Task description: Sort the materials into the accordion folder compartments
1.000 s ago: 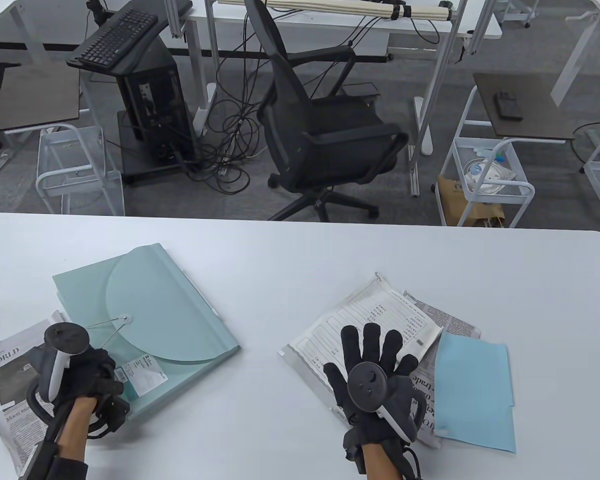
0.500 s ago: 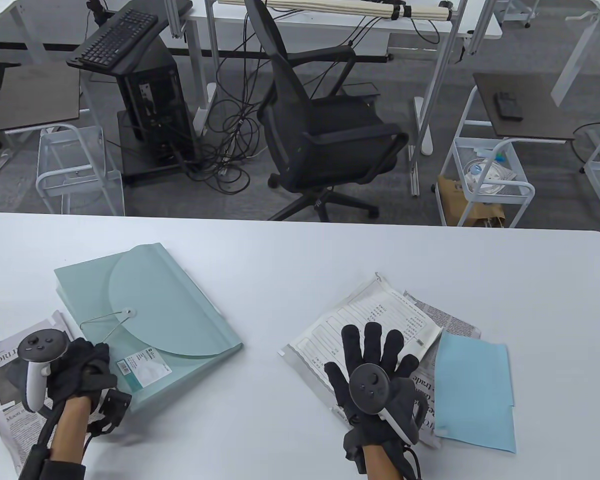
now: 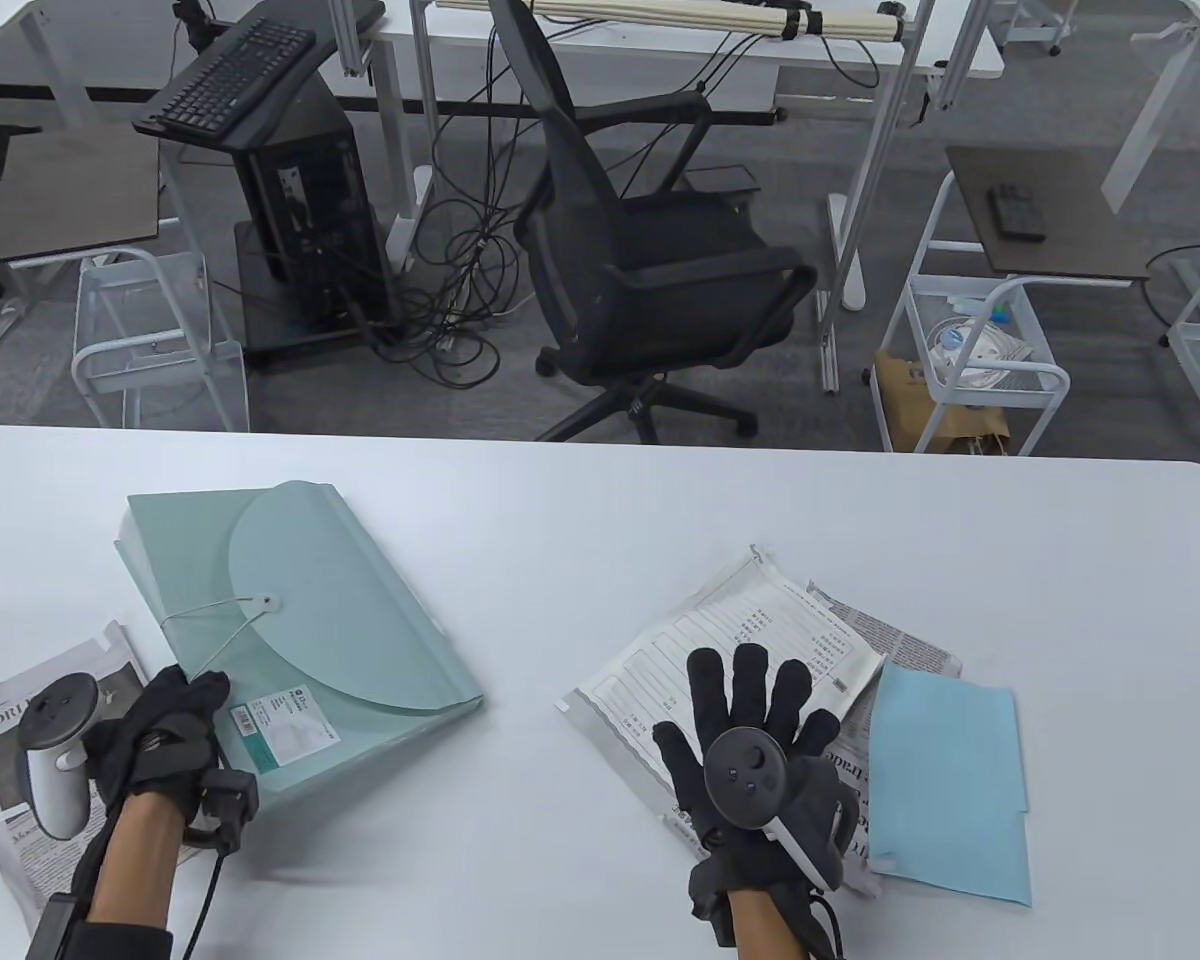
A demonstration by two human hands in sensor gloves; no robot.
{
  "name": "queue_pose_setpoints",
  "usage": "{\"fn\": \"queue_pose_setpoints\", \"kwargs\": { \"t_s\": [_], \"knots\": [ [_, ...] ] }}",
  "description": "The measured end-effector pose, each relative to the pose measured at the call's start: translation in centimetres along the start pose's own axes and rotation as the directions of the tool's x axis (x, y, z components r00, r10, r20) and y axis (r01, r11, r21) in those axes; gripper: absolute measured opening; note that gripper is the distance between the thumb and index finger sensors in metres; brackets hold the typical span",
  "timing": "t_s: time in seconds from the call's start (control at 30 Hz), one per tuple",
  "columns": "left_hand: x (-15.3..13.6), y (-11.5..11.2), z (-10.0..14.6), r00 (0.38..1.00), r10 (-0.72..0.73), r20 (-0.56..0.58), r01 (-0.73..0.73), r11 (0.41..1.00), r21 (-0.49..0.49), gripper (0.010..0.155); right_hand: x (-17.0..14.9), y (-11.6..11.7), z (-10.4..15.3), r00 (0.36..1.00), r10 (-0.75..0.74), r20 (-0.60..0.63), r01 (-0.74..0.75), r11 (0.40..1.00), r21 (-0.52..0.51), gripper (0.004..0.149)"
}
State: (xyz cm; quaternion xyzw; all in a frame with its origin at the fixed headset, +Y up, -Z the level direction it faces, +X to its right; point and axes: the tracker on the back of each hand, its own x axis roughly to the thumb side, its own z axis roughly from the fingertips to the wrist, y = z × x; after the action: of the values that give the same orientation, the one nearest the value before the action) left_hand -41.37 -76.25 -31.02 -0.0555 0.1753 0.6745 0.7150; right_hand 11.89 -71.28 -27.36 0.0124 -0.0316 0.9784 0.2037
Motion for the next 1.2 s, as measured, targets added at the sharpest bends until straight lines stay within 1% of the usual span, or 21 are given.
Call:
{"fn": "queue_pose_setpoints", "kwargs": {
  "t_s": [0.03, 0.1, 0.13, 0.17, 0.23, 0.3, 0.4, 0.5, 0.67, 0.77, 0.87, 0.93, 1.0, 1.07, 1.1, 1.13, 1.17, 1.2],
  "knots": [
    [0.4, 0.0, 0.3, 1.0, 0.009, 0.02, -0.009, 1.0, 0.001, 0.059, 0.0, 0.0, 0.0, 1.0, -0.003, 0.0, 0.003, 1.0, -0.001, 0.068],
    [1.5, 0.1, 0.8, 0.998, -0.034, 0.047, 0.035, 0.999, -0.036, 0.059, -0.1, -0.1, 0.0, 1.0, -0.008, -0.001, 0.008, 1.0, -0.004, 0.068],
    [2.1, 0.3, 1.0, 0.996, -0.049, 0.079, 0.055, 0.996, -0.076, 0.059, -0.1, -0.1, 0.0, 1.0, -0.011, -0.002, 0.011, 1.0, -0.006, 0.068],
    [2.4, 0.2, 1.3, 0.995, -0.049, 0.085, 0.057, 0.994, -0.097, 0.059, -0.1, -0.1, 0.0, 1.0, -0.012, -0.002, 0.012, 1.0, -0.007, 0.068],
    [3.2, -0.1, 1.6, 0.993, -0.004, 0.12, 0.026, 0.982, -0.185, 0.059, -0.2, -0.2, 0.0, 1.0, -0.019, -0.004, 0.019, 1.0, -0.011, 0.067],
    [3.5, -0.6, 1.8, 0.994, 0.038, 0.102, -0.008, 0.961, -0.278, 0.059, -0.2, -0.2, 0.0, 1.0, -0.023, -0.004, 0.022, 1.0, -0.009, 0.067],
    [3.2, -1.7, 1.6, 0.995, 0.058, 0.078, -0.023, 0.919, -0.393, 0.059, -0.2, -0.1, 0.0, 1.0, -0.027, -0.003, 0.027, 1.0, -0.006, 0.067],
    [2.5, -3.0, 1.1, 0.998, 0.024, 0.06, 0.005, 0.896, -0.444, 0.059, -0.2, 0.0, 0.0, 1.0, -0.028, 0.004, 0.028, 1.0, 0.001, 0.067],
    [1.2, -4.2, 0.3, 0.999, -0.037, 0.01, 0.037, 0.869, -0.493, 0.059, -0.1, 0.1, 0.0, 0.999, -0.031, 0.01, 0.031, 1.0, 0.007, 0.067],
    [0.5, -4.6, -0.1, 0.997, -0.074, -0.018, 0.054, 0.86, -0.507, 0.059, -0.1, 0.2, 0.0, 0.999, -0.039, 0.009, 0.038, 0.999, 0.016, 0.067],
    [-0.4, -5.6, 0.0, 0.978, -0.189, -0.087, 0.123, 0.863, -0.491, 0.06, 0.1, 0.4, -0.1, 0.999, -0.033, 0.014, 0.032, 0.999, 0.028, 0.067],
    [-0.7, -6.1, -0.2, 0.974, -0.214, -0.072, 0.149, 0.849, -0.507, 0.06, 0.2, 0.5, -0.1, 0.999, -0.03, 0.019, 0.029, 0.999, 0.034, 0.067],
    [-0.6, -6.7, 0.0, 0.961, -0.254, -0.106, 0.168, 0.847, -0.504, 0.061, 0.3, 0.7, -0.1, 0.999, -0.031, 0.023, 0.03, 0.999, 0.045, 0.067],
    [-0.4, -7.0, 0.1, 0.935, -0.343, -0.087, 0.257, 0.828, -0.499, 0.062, 0.4, 1.0, -0.2, 0.999, -0.028, 0.026, 0.027, 0.998, 0.06, 0.067],
    [-0.3, -7.3, 0.3, 0.909, -0.406, -0.097, 0.324, 0.833, -0.448, 0.063, 0.6, 1.2, -0.2, 0.999, -0.025, 0.031, 0.023, 0.997, 0.07, 0.067],
    [-0.1, -7.4, 0.4, 0.879, -0.467, -0.096, 0.392, 0.823, -0.411, 0.064, 0.7, 1.4, -0.3, 0.999, -0.024, 0.036, 0.021, 0.996, 0.083, 0.067],
    [0.0, -7.5, 0.4, 0.849, -0.521, -0.087, 0.455, 0.805, -0.38, 0.065, 0.9, 1.5, -0.3, 0.999, -0.026, 0.042, 0.022, 0.996, 0.091, 0.067],
    [0.2, -7.6, 0.5, 0.803, -0.592, -0.072, 0.539, 0.772, -0.337, 0.064, 1.1, 1.8, -0.3, 0.998, -0.033, 0.054, 0.026, 0.994, 0.109, 0.067]
  ]
}}
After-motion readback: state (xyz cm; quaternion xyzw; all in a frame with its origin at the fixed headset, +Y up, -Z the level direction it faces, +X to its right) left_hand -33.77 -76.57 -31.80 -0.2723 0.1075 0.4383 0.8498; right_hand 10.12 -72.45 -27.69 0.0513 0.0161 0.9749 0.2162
